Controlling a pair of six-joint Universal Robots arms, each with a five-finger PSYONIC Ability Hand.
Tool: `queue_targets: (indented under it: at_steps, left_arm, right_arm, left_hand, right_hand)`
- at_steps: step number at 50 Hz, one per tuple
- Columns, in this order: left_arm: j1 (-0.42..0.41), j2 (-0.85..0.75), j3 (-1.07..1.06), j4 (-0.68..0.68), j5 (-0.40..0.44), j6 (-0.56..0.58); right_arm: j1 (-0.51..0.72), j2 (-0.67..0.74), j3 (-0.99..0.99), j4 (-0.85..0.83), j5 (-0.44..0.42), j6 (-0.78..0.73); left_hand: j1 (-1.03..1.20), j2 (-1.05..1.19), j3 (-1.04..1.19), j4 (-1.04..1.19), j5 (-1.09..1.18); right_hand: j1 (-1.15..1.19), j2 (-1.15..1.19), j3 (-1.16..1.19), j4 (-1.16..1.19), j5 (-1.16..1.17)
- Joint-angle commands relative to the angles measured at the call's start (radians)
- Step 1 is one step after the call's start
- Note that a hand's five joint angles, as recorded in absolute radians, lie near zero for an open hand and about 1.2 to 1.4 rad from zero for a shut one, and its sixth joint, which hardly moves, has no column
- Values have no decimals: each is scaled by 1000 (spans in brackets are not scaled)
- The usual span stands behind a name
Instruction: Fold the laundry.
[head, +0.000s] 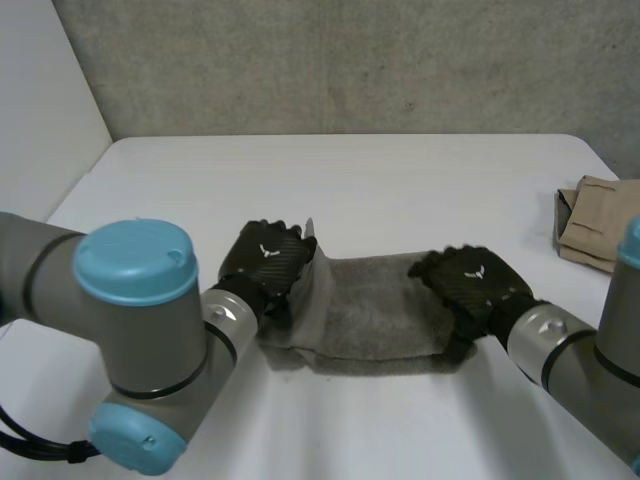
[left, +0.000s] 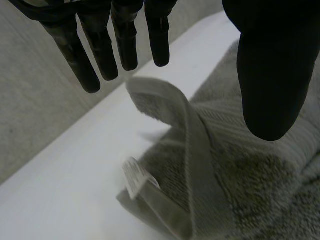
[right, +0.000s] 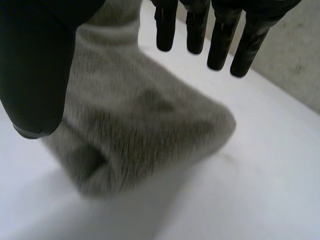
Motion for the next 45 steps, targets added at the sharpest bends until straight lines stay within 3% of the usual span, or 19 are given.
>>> queue_targets:
  at_steps: [1, 12, 17, 27, 38, 45]
  left_arm:
    - [28, -92, 49, -9, -47, 1]
    - [39, -135, 78, -7, -196, 2]
    - [28, -130, 61, -27, -222, 1]
    - [-1, 0, -60, -76, -222, -21]
    - [30, 216, -157, -78, -225, -65]
    - [112, 265, -187, -76, -215, -67]
  right_arm:
    - [-56, 25, 91, -108, -3, -28]
    - [-59, 93, 94, -162, -1, -47]
    - [-59, 96, 93, -162, 5, -45]
    - [-64, 82, 99, -144, 22, -87]
    - [-87, 7, -31, -42, 111, -410]
    - [213, 51, -217, -51, 97, -443]
  left_hand:
    - [102, 106, 108, 105, 102]
    - [102, 106, 108, 105, 102]
    - [99, 103, 105, 102, 99]
    - [84, 89, 90, 87, 85]
    - [35, 39, 40, 38, 35]
    - [14, 18, 20, 17, 14]
  right_hand:
    - [244, 207, 206, 212, 196]
    - [708, 671, 669, 676, 660]
    - [1182, 1145, 1143, 1149, 1134]
    - [1183, 1146, 1145, 1151, 1135]
    - [1183, 1146, 1145, 1151, 1135]
    - [1183, 1146, 1145, 1151, 1135]
